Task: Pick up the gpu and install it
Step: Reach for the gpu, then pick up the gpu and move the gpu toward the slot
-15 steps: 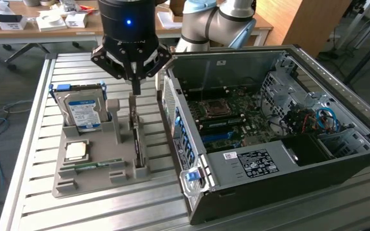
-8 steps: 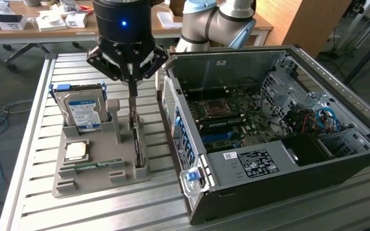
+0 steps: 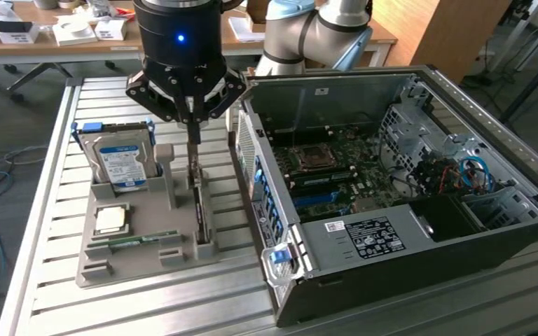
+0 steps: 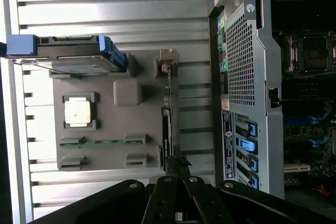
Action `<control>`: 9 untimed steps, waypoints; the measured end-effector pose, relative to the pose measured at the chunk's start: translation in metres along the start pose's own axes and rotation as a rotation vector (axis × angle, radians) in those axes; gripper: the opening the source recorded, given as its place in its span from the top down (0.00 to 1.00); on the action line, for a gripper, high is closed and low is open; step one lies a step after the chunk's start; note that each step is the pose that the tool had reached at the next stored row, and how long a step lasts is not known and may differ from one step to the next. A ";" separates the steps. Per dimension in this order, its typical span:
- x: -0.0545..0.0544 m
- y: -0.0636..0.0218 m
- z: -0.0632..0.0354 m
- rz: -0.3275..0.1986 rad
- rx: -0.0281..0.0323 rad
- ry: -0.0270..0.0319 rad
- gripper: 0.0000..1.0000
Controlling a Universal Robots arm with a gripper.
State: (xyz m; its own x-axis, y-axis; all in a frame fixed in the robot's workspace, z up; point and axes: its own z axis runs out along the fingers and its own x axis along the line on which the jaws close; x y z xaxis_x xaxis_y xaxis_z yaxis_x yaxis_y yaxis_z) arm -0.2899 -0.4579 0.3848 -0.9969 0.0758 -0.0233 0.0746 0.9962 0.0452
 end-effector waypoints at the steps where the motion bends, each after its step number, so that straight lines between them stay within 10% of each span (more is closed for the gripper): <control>1: 0.000 0.0000 0.0000 0.000 0.0001 0.0000 0.89; 9: 0.000 -0.0001 0.0000 0.000 0.0000 0.0000 0.89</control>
State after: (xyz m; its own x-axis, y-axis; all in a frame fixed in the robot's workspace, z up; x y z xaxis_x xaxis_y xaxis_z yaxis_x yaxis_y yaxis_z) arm -0.2899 -0.4580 0.3848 -0.9969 0.0756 -0.0233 0.0745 0.9962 0.0452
